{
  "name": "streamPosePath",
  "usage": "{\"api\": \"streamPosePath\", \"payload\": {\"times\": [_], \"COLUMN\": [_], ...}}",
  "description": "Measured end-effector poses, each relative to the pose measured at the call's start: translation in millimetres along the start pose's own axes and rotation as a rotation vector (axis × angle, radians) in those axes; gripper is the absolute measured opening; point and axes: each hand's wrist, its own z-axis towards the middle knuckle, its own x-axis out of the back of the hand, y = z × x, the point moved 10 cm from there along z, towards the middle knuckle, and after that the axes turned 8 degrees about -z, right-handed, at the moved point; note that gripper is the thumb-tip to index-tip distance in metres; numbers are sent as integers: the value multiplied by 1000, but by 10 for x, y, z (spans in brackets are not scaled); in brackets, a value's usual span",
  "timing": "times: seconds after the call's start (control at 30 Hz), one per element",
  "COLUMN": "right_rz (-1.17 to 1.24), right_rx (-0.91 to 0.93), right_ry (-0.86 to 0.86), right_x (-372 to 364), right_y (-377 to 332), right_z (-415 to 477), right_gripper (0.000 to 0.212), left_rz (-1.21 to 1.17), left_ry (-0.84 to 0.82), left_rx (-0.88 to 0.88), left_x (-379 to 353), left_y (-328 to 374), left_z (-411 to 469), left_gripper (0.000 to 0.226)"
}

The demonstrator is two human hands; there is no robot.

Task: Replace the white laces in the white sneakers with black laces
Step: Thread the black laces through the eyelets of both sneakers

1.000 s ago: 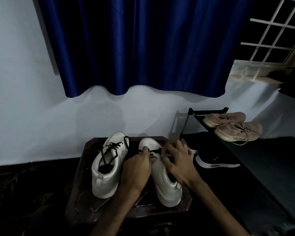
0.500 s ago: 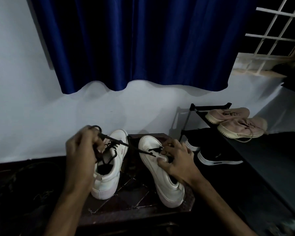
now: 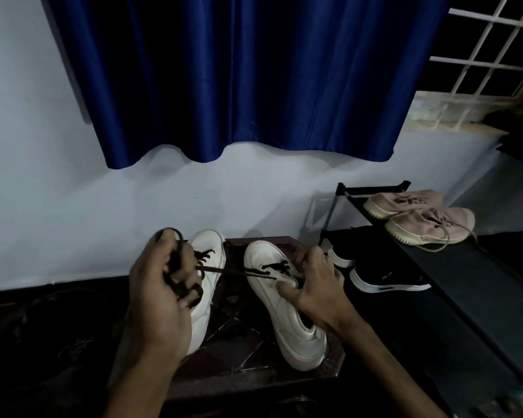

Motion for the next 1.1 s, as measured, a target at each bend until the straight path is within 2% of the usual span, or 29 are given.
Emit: {"api": "streamPosePath", "payload": {"times": [0.07,0.13,0.23,0.3,0.4,0.47,0.53,0.6,0.63,0.73,0.8,0.87,0.97,1.03,1.1], "right_rz": [-3,-37,-87,-101,-181,-384,-609,-672,-572,146,417,593,797,847,880], "right_rx": [-8,15,128,223,312,339,407,405,350,14,-104,-178,-171,-121,-69], "right_ry": [-18,-34,-30,-2,-66,-188,-237,-268,-302,-468,-448,-445,-398,-349,-324], "right_x": [-29,-59,-31,29,-42,-233,-379,-459,-457,-342,-69,228,686,921,1079], "right_y": [0,-12,-121,-266,-511,-663,-799,-843,-836,-843,-929,-1029,-1246,-1408,-1542], "right_z": [1,7,26,63,208,297,356,452,504,585,650,707,836,899,946], "right_gripper": [48,47,41,38,37,37,37,32,32,37,39,36,33,30,27], "left_rz": [205,562,981,1167,1467,1561,1561,1595,1618,1664,1674,1699,1780,1795,1713], "left_ry": [-25,-77,-253,-364,-409,-438,-512,-532,-541,-547,-548,-555,-528,-433,-306], "left_rx": [-150,-261,-277,-296,-324,-316,-358,-442,-483,-511,-556,-614,-650,-663,-698], "left_x": [-32,-57,-46,-35,61,115,116,97,84,103,118,126,81,-29,-210], "left_y": [105,-74,-591,-860,-1124,-1217,-1272,-1247,-1242,-1265,-1276,-1291,-1245,-1052,-711], "left_z": [-72,-174,-292,-340,-393,-405,-451,-520,-548,-578,-601,-617,-610,-565,-519], "left_gripper": [38,44,51,49,45,50,41,31,29,28,29,31,39,42,37]}}
